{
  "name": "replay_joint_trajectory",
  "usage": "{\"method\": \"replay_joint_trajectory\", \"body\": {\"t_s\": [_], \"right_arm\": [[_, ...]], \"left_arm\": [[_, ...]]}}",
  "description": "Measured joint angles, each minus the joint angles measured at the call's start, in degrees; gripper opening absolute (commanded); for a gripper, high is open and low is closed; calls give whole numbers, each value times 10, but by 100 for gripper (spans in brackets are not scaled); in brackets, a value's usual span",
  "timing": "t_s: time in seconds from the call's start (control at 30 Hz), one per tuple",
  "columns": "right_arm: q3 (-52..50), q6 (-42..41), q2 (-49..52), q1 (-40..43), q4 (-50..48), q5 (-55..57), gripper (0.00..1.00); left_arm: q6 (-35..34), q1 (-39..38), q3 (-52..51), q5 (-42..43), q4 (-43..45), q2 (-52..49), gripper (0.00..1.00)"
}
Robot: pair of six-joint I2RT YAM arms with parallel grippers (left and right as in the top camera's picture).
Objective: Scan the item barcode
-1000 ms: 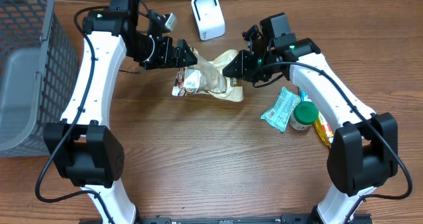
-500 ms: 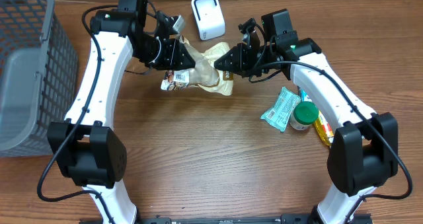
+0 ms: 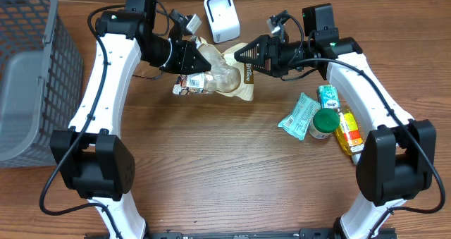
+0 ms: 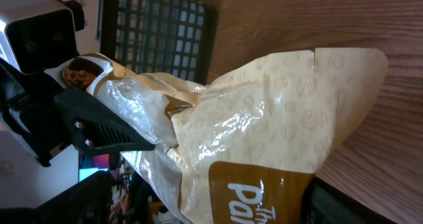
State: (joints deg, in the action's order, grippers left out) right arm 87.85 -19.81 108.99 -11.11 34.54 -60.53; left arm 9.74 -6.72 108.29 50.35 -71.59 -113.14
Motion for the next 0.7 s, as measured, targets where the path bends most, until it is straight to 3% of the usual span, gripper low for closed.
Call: {"method": "replay_joint_trajectory", "body": {"t_s": [0.43,0.53,0.7], "right_arm": [[0,127,0,-2,55,-58,87],[0,160,0,-2,56,-99,81],[0,196,0,-4,69,-135,55]], "left_arm": [[60,4,0,130,-9,0,4],[65,4,0,139,-8,0,4],[68,4,0,148,-4,0,4]]}}
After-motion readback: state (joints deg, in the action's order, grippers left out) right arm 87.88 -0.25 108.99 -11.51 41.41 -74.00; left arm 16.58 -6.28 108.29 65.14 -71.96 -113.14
